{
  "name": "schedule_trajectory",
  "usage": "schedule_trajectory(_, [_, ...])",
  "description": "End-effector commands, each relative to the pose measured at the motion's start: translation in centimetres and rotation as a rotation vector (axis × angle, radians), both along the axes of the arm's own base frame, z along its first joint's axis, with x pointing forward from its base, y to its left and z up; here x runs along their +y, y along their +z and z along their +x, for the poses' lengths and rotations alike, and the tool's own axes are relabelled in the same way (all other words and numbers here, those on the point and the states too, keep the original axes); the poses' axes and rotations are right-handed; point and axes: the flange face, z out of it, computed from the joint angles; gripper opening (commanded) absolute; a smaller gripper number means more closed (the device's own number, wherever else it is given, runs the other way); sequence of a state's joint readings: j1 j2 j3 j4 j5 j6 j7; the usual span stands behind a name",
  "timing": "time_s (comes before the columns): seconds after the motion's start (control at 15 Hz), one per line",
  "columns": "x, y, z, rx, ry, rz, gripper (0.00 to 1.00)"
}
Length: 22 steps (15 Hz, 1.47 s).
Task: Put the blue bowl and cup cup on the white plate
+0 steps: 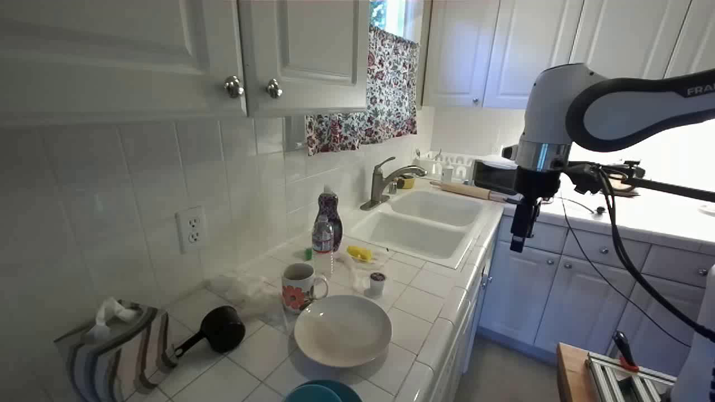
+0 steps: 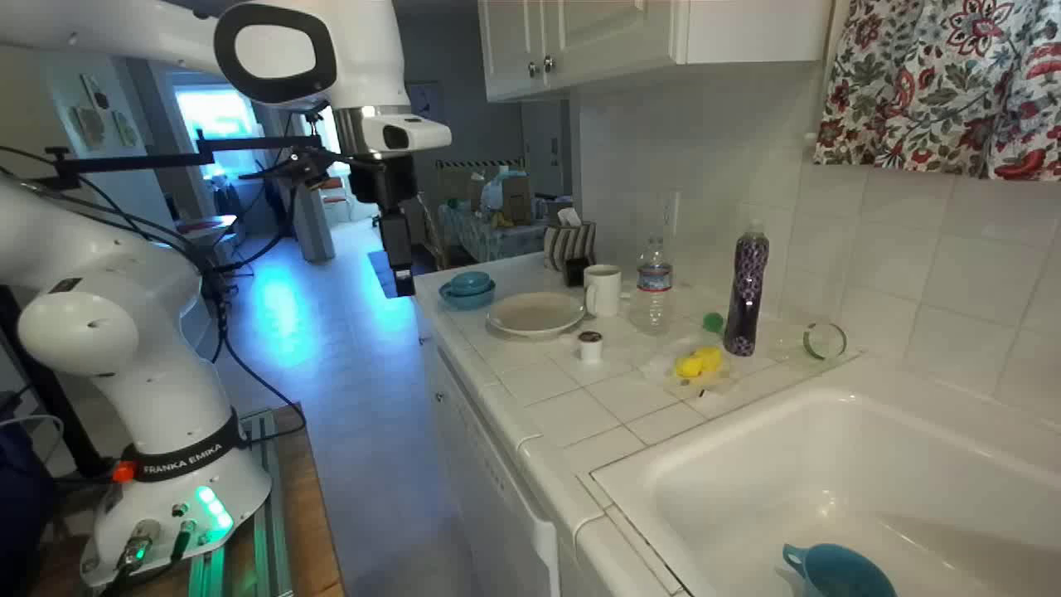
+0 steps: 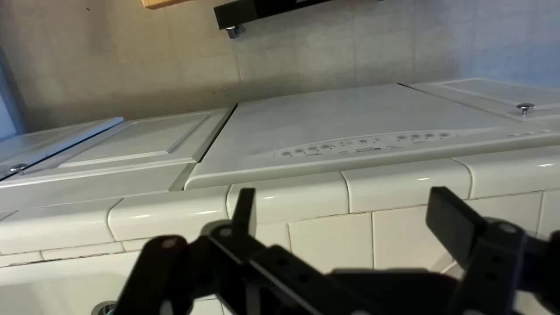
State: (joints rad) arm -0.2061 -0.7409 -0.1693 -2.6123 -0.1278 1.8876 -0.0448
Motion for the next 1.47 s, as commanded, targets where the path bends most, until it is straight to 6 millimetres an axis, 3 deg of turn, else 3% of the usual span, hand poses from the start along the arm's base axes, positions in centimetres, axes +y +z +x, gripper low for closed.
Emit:
schedule_trajectory(0.0, [0.0, 0.1, 0.0, 0.001, 0.0, 0.0, 1.0])
schedule_trajectory(0.87, [0.0, 0.1, 0.0, 0.001, 0.0, 0.0, 1.0])
schedule_trajectory(1.4, [2.4, -1.0, 2.3, -0.067, 0.087, 0.088, 1.0])
